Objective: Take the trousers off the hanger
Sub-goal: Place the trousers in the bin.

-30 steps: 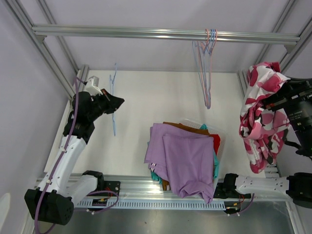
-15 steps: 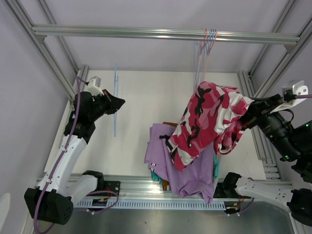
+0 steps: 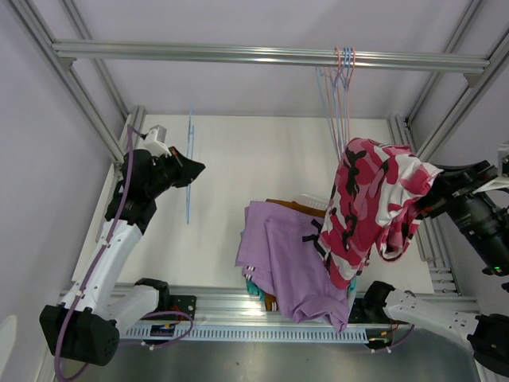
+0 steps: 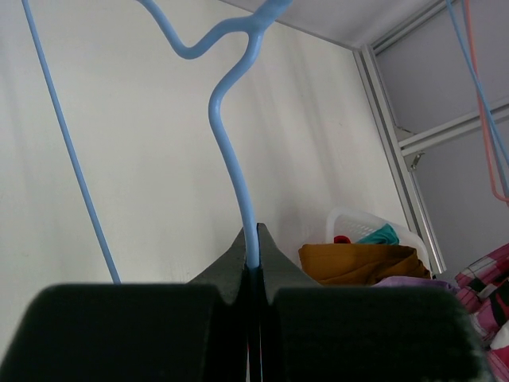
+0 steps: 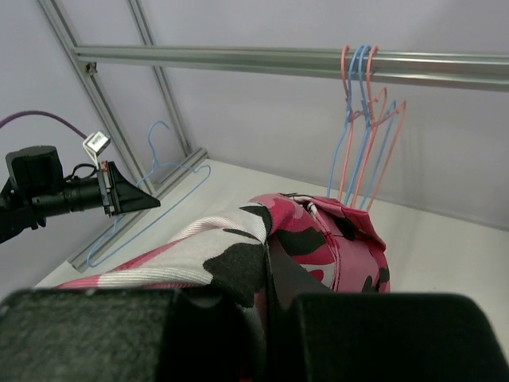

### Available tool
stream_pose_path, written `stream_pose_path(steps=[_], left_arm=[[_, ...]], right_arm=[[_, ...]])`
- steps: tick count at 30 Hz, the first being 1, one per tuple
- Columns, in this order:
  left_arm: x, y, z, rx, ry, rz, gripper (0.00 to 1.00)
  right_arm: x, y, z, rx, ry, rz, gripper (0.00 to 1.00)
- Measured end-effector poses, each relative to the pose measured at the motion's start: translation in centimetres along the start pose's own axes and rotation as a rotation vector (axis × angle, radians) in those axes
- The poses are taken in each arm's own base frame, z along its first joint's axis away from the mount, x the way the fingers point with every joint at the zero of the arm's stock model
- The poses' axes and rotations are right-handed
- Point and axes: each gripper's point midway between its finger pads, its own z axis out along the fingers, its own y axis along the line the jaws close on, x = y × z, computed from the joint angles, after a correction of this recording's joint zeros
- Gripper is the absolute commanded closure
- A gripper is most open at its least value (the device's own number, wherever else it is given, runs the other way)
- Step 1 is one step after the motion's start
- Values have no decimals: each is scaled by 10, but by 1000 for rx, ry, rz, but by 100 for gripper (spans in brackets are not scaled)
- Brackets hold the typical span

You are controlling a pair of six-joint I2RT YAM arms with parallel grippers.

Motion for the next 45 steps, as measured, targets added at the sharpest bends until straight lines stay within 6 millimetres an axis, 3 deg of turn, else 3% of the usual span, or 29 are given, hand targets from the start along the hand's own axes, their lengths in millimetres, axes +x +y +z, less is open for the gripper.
stream_pose_path(steps=[7,18,22,27,32,39,45], left_arm=[[1,-1,0,2,3,9,100],[8,-2,2,-5,21,20,100],[9,-2,2,-9,25,22,100],[10,-4,2,-8,27,32,100],[10,-3,2,-11,26,33,99],[10,-4,2,-9,27,40,100],[11,-4,2,-9,27,40,100]], right_arm=[[-18,-4,-16,-4,-30,4,100],[3,2,-18,-49,40,-24,100],[32,13,-9,-102,91,-30,100],[94,31,14,-157,210,-25,100],[142,49,33,-211,285,24,100],[172,72,46,-287,299,120,100],[201,89,46,-349,318,197,100]])
